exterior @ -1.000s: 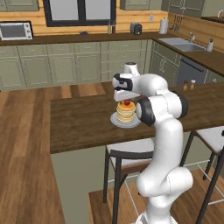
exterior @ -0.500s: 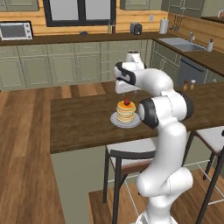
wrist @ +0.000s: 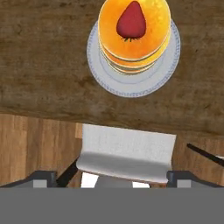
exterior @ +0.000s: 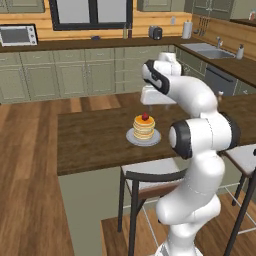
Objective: Take the strawberry from the fridge and place it on top of the pancake, located on the dining counter.
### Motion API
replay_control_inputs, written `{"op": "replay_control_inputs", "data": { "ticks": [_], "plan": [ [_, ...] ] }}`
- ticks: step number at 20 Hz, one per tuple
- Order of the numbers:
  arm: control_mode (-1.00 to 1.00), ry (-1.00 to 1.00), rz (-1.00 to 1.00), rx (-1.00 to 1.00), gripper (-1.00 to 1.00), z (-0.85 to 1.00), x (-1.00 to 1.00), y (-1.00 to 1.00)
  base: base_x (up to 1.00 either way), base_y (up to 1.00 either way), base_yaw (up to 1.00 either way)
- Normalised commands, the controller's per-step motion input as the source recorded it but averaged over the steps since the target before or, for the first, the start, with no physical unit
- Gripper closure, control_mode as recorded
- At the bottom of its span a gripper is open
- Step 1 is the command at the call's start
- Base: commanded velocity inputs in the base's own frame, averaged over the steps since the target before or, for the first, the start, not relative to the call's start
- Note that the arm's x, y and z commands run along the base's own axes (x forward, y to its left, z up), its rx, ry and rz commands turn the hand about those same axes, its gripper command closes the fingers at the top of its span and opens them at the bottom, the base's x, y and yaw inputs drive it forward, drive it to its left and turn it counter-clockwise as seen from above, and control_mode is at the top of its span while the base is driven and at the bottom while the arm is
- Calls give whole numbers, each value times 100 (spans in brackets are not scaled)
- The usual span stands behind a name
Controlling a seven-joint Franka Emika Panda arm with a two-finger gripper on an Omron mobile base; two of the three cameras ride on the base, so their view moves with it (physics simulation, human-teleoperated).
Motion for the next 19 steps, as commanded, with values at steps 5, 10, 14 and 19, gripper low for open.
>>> {"op": "replay_control_inputs", "data": {
  "ticks": [5,10,14,19],
  "plan": [
    [-100,7,-4,9,-100,30,-100,0,0,0,0],
    [-100,9,-3,11,-100,18,-100,0,0,0,0],
    [-100,7,-2,11,-100,1,-100,0,0,0,0],
    [-100,-3,-5,9,-100,-19,-91,-24,0,0,0]
  ]
}}
